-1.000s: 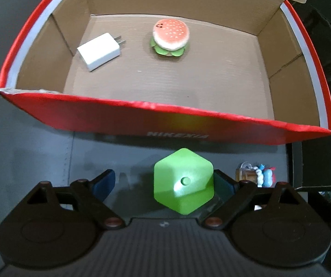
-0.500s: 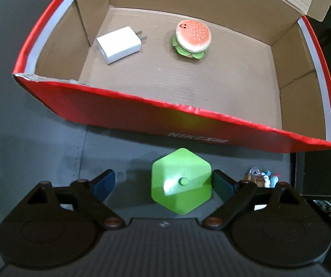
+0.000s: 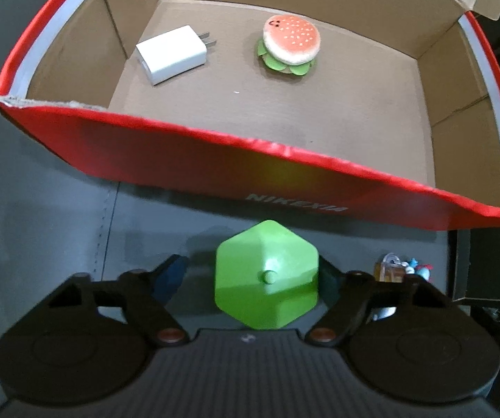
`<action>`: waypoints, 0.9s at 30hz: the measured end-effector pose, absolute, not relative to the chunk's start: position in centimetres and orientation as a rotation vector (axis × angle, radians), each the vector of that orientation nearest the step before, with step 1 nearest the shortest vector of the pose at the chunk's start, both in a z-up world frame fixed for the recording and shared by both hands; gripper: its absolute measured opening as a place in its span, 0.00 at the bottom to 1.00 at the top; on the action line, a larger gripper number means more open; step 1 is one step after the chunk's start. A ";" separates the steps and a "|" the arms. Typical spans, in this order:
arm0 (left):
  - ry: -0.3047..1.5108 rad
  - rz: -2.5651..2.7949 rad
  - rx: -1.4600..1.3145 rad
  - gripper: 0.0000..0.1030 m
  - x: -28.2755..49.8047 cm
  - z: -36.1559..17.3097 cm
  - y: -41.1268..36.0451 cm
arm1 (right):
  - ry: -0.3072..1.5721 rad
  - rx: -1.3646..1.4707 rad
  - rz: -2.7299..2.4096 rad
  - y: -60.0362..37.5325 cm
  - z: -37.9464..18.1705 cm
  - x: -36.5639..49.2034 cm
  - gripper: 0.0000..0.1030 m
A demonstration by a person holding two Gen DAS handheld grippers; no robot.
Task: Organize objects
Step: 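Close the left gripper on the green hexagonal block while the right gripper closes on the white cube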
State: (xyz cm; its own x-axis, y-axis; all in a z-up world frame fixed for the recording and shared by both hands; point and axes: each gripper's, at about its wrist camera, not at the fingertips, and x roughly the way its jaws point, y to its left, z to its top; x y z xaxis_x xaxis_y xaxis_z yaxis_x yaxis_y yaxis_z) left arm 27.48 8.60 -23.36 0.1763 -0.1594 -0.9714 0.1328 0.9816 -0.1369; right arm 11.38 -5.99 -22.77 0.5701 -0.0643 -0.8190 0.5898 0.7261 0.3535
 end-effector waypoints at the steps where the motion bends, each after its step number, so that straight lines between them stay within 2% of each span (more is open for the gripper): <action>1: 1.383 -0.207 -0.023 0.70 27.5 -23.5 8.6 | 0.891 0.660 -0.419 -6.0 -22.8 11.4 0.50; 3: 1.390 -0.210 -0.022 0.67 27.5 -23.7 8.7 | 0.895 0.643 -0.419 -5.8 -22.9 11.6 0.50; 7: 1.379 -0.210 -0.025 0.52 27.3 -23.5 9.1 | 0.903 0.624 -0.419 -5.7 -23.0 11.8 0.50; 27: 1.300 -0.224 -0.056 0.51 25.6 -20.5 11.7 | 0.894 0.750 -0.424 -6.6 -23.0 10.2 0.49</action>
